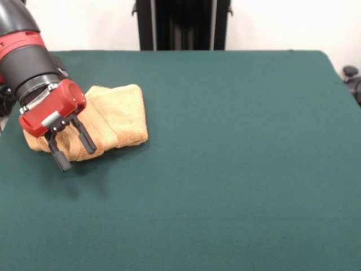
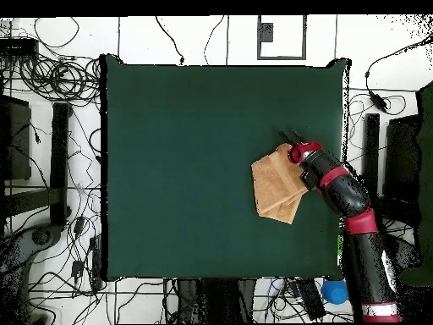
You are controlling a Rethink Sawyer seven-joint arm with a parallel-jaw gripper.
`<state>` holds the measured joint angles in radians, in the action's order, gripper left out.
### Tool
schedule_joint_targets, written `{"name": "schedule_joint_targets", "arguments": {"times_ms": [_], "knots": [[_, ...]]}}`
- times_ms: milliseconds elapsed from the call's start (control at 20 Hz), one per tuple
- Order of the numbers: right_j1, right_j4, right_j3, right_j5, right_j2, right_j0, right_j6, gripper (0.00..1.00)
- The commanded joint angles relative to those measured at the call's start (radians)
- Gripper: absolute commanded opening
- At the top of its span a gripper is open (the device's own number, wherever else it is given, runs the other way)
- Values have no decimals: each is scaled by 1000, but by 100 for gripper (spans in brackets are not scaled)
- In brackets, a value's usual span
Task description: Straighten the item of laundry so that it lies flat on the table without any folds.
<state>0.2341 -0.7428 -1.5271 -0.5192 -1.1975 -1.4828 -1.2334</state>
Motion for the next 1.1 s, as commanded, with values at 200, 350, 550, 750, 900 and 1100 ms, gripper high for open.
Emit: {"name": "schedule_joint_targets", "arguments": {"times_ms": [200,350,550,750,900,1100], "knots": [[-99,-44,20,-28,89,47,157,100],[-108,-30,-2,-46,96,30,158,100],[-133,-21,-64,-42,116,0,116,100],[-153,-19,-105,-31,124,-17,89,100],[-149,-33,-126,-8,132,-27,89,100],[-140,-74,-178,82,157,-49,39,100]]}}
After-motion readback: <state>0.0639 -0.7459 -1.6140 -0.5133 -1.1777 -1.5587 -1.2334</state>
